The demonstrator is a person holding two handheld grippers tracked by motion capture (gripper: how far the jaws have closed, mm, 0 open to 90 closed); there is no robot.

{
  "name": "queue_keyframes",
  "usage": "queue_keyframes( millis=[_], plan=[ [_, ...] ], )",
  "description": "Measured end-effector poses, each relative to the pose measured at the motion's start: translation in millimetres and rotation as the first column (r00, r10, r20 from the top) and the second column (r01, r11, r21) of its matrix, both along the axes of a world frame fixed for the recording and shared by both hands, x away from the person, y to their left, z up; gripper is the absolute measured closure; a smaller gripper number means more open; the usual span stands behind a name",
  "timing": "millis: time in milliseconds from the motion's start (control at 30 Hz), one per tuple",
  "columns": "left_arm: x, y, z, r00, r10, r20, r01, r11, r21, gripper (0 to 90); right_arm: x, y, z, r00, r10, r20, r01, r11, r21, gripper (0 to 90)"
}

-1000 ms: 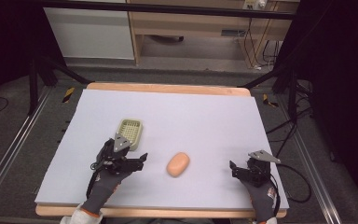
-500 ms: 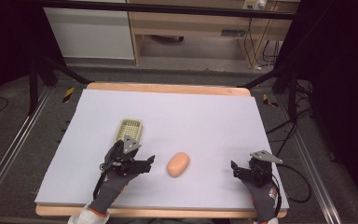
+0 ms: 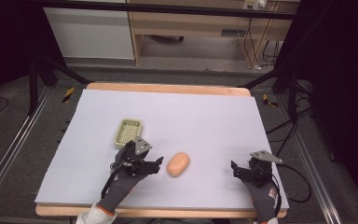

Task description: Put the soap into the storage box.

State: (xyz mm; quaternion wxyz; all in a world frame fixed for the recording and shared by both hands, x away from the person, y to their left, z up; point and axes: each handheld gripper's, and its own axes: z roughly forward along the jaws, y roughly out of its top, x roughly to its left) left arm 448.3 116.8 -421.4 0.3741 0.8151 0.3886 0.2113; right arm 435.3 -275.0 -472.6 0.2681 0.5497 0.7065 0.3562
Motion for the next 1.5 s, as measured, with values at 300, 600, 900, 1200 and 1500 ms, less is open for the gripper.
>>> queue_keyframes(
  millis=[300,600,900,1200,1500],
  plan=[
    [1.5,-14.3,1.0,0.9996,-0.027,-0.011,0.027,0.9996,-0.013,22.6,0.1,0.1,-0.1,1.0000,-0.001,-0.003,0.001,1.0000,0.006,11.1],
    [2.1,-26.2,-2.0,0.9984,-0.050,-0.025,0.050,0.9985,-0.021,23.5,0.5,0.2,-0.2,1.0000,0.001,-0.004,-0.001,1.0000,0.008,11.1],
    [3.2,-37.7,-5.4,0.9973,-0.068,-0.028,0.068,0.9976,-0.012,23.9,0.9,0.2,-0.4,1.0000,0.002,-0.006,-0.002,1.0000,0.007,11.1],
    [4.0,-49.3,-11.4,0.9955,-0.086,-0.040,0.086,0.9963,-0.008,23.6,1.0,0.6,-0.3,1.0000,0.005,-0.008,-0.005,1.0000,0.007,11.2],
    [6.3,-60.1,-19.4,0.9931,-0.103,-0.056,0.104,0.9945,0.010,22.3,1.9,0.8,-1.0,0.9999,0.007,-0.010,-0.007,1.0000,-0.001,11.2]
  ],
)
